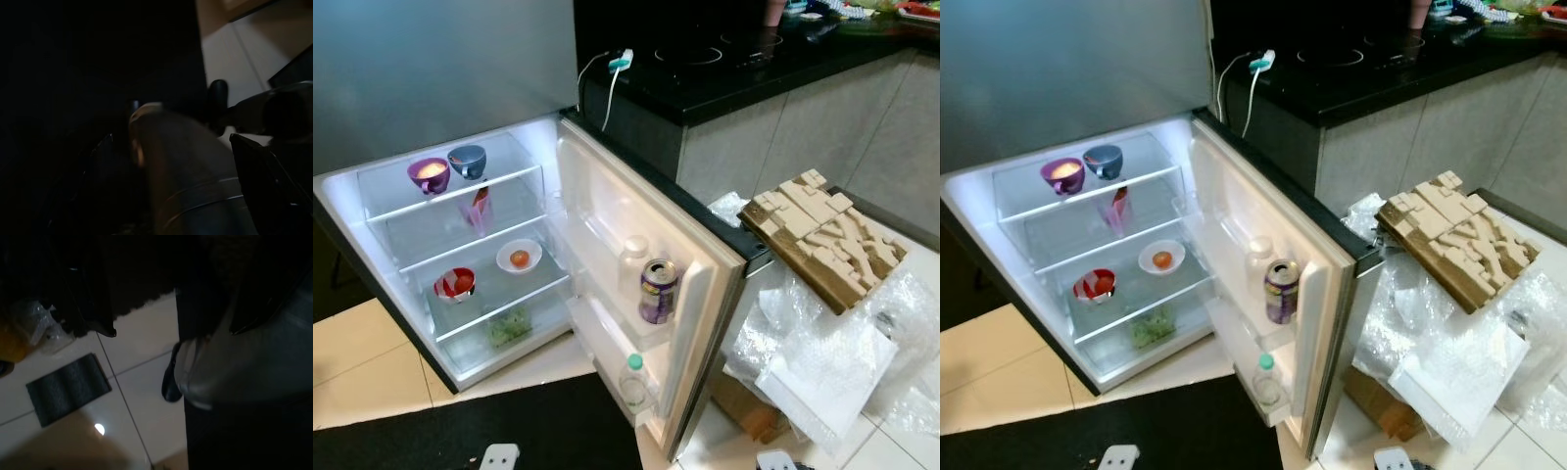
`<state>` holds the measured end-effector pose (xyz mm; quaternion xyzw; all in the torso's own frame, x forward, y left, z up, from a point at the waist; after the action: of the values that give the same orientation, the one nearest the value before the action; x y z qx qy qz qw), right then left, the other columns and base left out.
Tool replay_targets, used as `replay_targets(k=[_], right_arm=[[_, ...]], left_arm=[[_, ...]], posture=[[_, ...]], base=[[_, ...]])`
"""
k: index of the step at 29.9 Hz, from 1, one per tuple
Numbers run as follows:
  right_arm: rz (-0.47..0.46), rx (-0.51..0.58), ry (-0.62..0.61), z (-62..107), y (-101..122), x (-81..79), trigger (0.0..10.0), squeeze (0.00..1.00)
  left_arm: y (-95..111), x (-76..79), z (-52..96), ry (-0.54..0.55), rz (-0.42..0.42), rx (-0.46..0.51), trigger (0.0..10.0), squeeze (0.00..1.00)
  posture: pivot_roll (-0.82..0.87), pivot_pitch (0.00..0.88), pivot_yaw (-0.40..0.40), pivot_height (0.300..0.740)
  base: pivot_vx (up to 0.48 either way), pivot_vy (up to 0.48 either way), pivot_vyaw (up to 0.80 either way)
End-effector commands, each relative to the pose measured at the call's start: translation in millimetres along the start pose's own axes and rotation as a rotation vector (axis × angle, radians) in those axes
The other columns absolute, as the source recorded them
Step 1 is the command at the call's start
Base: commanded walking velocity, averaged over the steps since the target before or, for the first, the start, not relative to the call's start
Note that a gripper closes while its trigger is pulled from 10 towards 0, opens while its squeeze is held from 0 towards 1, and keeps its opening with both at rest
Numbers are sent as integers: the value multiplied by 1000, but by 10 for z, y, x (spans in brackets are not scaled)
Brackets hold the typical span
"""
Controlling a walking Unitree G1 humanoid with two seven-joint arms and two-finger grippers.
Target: Restocking fridge
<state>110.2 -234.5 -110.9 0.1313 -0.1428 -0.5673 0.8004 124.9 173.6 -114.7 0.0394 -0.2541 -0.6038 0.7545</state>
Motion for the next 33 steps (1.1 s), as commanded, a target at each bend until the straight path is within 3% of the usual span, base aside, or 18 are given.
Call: replay_targets(k=[1, 5, 6, 8, 9, 10, 11, 12, 13, 16, 19, 23, 24, 27, 28, 30, 33], right_arm=[[-4, -4, 3, -6, -15, -35, 10000, 0], [-32, 7, -45, 7, -6, 41, 10000, 0], [-61, 15, -95, 24, 4, 127, 10000, 0], [-181, 56, -258, 105, 54, 447, 10000, 0], [-181, 56, -258, 105, 54, 447, 10000, 0], [-229, 75, -326, 156, 68, 595, 10000, 0], [-229, 75, -326, 156, 68, 595, 10000, 0], [-322, 122, -429, 270, 75, 859, 10000, 0], [-322, 122, -429, 270, 75, 859, 10000, 0], [-447, 240, -501, 406, 170, 1133, 10000, 0], [-489, 291, -514, 448, 224, 1212, 10000, 0], [-647, 573, -455, 595, 640, 1469, 10000, 0], [-647, 573, -455, 595, 640, 1469, 10000, 0], [-644, 766, -338, 673, 1040, 1524, 10000, 0], [-644, 766, -338, 673, 1040, 1524, 10000, 0], [-581, 852, -281, 723, 1315, 1524, 10000, 0], [-499, 859, -261, 721, 1485, 1479, 10000, 0]], left_arm=[[-142, -24, 19, 8, 17, -46, 10000, 0], [-141, -34, 22, 14, 22, -40, 10000, 0], [-133, -41, 24, 18, 24, -32, 10000, 0], [-89, -87, 37, 40, 55, -1, 10000, 0], [-89, -87, 37, 40, 55, -1, 10000, 0], [-69, -108, 43, 50, 65, 11, 10000, 0], [-69, -108, 43, 50, 65, 11, 10000, 0], [-38, -142, 54, 64, 85, 33, 10000, 0], [-38, -142, 54, 64, 85, 33, 10000, 0], [-20, -161, 60, 75, 96, 48, 10000, 0], [-13, -168, 63, 80, 95, 53, 10000, 0], [14, -173, 64, 79, 98, 67, 10000, 0], [14, -173, 64, 79, 98, 67, 10000, 0], [28, -171, 63, 79, 92, 72, 10000, 0], [28, -171, 63, 79, 92, 72, 10000, 0], [34, -169, 62, 78, 90, 74, 10000, 0], [36, -167, 61, 78, 88, 74, 10000, 0]], posture=[[43, 0, -7, 740], [43, 0, -7, 740], [47, 0, -9, 740], [47, 0, -9, 740], [47, 0, -9, 740], [47, 0, -9, 740], [47, 0, -9, 740], [45, 0, -11, 740], [45, 0, -11, 740], [44, 0, -10, 740], [44, 0, -12, 740], [42, 0, -13, 740], [42, 0, -13, 740], [41, 0, -11, 740], [41, 0, -11, 740], [40, 0, -11, 740], [42, 0, -12, 740]], base=[[0, 0, 0], [0, 0, 0], [0, 0, 0], [0, 0, 0], [0, 0, 0], [0, 0, 0], [0, 0, 0], [0, 0, 0], [0, 0, 0], [0, 0, 0], [0, 0, 0], [0, 0, 0], [0, 0, 0], [0, 0, 0], [0, 0, 0], [0, 0, 0], [0, 0, 0]])
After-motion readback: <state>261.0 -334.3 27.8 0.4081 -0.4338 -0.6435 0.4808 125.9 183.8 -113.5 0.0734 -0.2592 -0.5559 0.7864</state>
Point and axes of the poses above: a point about 5 cm out from each wrist's last joint towards the gripper, its own z axis pointing back from the gripper into the wrist, its own y axis along the axis of the wrist's last joint, x = y × z, the point moved 1 cm from there along -z, pointing out of the wrist towards the gripper, and after that the axes turned 12 degrees about z, right-handed, at the moved point
